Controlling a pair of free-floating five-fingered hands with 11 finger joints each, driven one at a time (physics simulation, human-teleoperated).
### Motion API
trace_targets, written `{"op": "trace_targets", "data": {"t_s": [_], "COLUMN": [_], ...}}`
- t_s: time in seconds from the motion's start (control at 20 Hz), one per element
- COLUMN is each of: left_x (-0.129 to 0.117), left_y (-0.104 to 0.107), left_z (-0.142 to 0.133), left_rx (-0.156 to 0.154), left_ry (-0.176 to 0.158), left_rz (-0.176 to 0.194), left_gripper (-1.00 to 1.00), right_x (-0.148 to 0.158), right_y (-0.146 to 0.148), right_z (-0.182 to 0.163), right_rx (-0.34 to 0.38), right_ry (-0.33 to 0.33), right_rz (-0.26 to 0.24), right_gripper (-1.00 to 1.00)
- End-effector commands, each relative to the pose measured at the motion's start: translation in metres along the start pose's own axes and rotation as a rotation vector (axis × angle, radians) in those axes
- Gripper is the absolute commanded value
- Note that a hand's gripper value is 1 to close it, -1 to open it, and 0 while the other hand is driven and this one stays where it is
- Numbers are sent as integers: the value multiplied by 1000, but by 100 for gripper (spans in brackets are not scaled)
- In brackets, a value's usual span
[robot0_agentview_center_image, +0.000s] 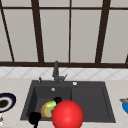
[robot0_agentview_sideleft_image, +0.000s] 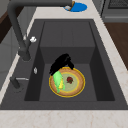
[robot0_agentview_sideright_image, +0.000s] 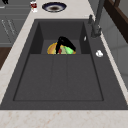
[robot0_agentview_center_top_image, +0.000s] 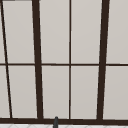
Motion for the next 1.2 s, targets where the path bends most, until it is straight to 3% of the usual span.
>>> {"op": "trace_targets", "data": {"t_s": [0.0, 0.25, 0.4, 0.65, 0.95, 1.15], "left_x": [0, 0, 0, 0, 0, 0], "left_y": [0, 0, 0, 0, 0, 0], "left_z": [0, 0, 0, 0, 0, 0], "left_rx": [0, 0, 0, 0, 0, 0], "left_ry": [0, 0, 0, 0, 0, 0], "left_rz": [0, 0, 0, 0, 0, 0], "left_gripper": [0, 0, 0, 0, 0, 0], "right_x": [13, 26, 19, 14, 16, 22], "right_y": [4, 7, 7, 15, 31, 39], "right_z": [-6, -10, -22, -33, -43, -50], "right_rx": [-49, -73, -42, -62, -78, -52], "right_ry": [-31, -21, -66, -122, -110, -92], "right_rz": [93, 94, 48, 41, 55, 54], "right_gripper": [-100, -100, -100, -100, -100, -100]}}
